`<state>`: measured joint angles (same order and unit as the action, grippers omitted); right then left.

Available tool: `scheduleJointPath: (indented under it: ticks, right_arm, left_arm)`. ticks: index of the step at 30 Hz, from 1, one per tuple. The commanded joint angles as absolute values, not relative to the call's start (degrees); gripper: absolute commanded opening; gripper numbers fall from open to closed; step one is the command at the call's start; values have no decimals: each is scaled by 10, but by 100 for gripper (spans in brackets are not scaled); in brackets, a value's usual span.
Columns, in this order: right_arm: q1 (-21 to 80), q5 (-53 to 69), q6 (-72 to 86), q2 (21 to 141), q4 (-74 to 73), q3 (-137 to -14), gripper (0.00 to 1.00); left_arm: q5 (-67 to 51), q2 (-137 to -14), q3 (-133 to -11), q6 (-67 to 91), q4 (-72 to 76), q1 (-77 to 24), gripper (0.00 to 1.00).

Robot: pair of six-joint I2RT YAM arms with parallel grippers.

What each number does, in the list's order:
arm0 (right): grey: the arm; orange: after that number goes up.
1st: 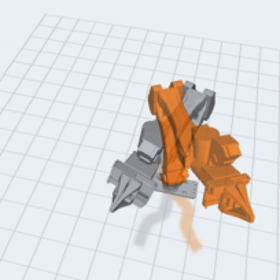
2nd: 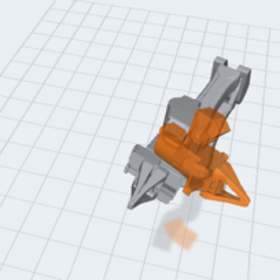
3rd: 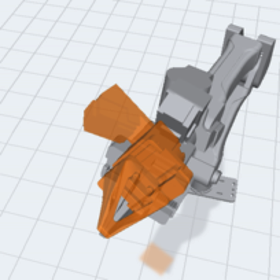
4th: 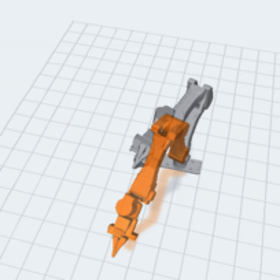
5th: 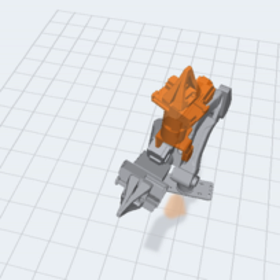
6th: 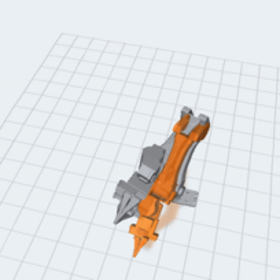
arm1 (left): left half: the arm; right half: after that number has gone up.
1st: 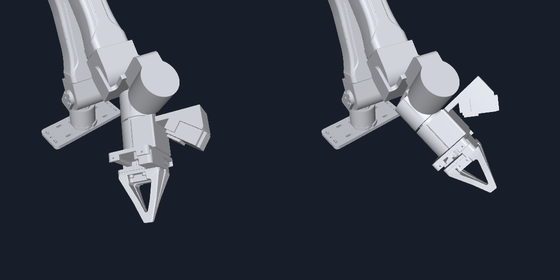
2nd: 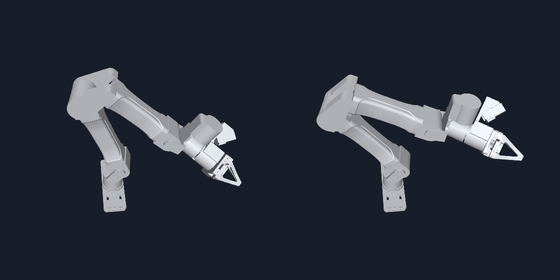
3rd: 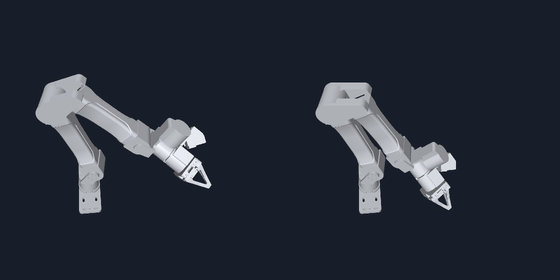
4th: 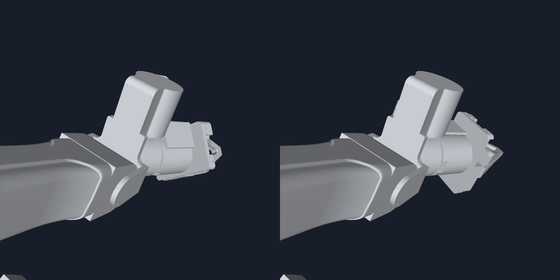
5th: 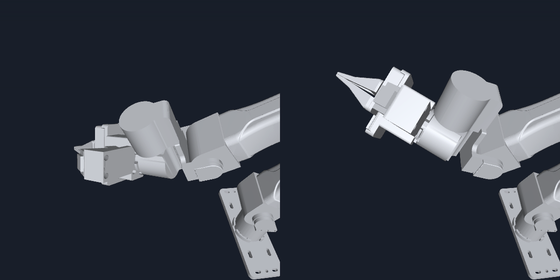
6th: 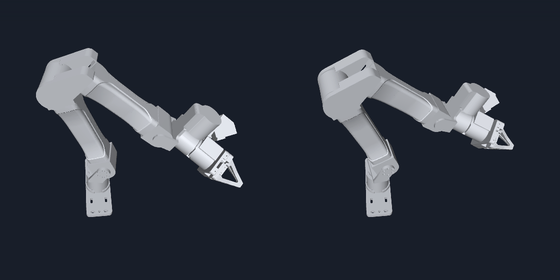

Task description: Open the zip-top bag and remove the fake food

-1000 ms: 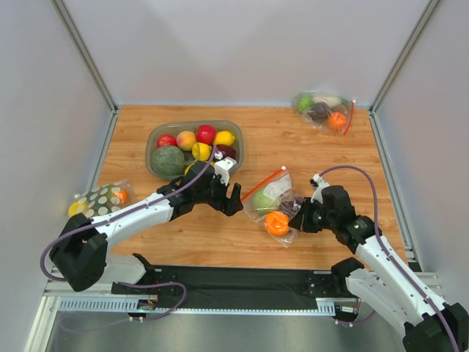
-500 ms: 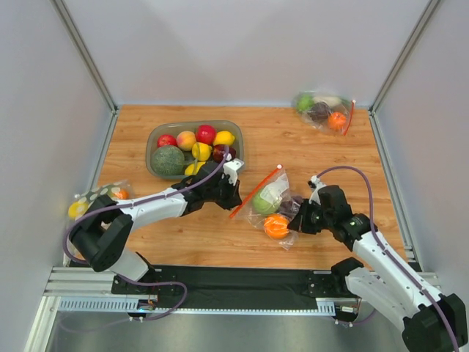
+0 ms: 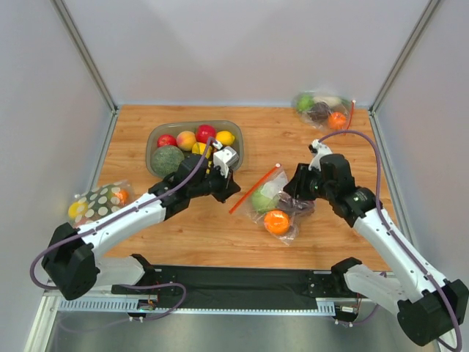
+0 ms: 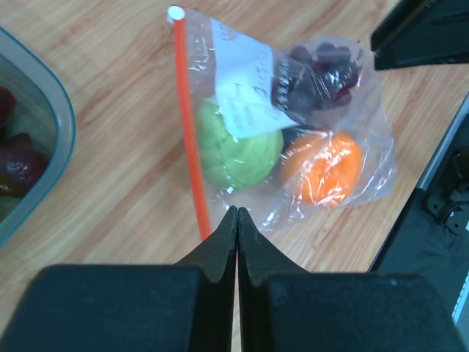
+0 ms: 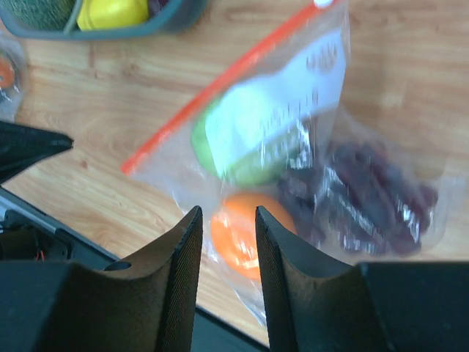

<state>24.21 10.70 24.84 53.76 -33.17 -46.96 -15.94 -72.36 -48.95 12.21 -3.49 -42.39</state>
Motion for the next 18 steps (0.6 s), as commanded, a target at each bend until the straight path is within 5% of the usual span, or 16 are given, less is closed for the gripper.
scheduleJointPath:
  ticks: [1, 3, 4, 5, 8, 11, 18]
  right_arm:
    - [243, 78, 214, 573, -303, -511, 37]
    - [243, 85, 216, 594, -296, -515, 37]
    - [244, 90, 218, 598, -296, -512, 37]
    - [244, 92, 222, 603, -295, -510, 37]
    - [244, 99, 230, 598, -287, -484, 38]
    - [244, 100, 236, 589, -287, -460, 40]
    - [243, 105, 243, 576, -289, -446, 41]
  left_arm:
    - [-146, -704, -493, 99, -53, -425, 0]
    - [-106, -721, -490, 102, -67, -425, 3]
    - [-99, -730, -493, 111, -76, -425, 13]
    - [-95, -741, -497, 118, -92, -425, 35]
    - [-112, -775, -503, 145, -94, -424, 70]
    - [-133, -786, -498, 157, -78, -424, 79]
    - [-178, -826, -479, 183, -32, -418, 81]
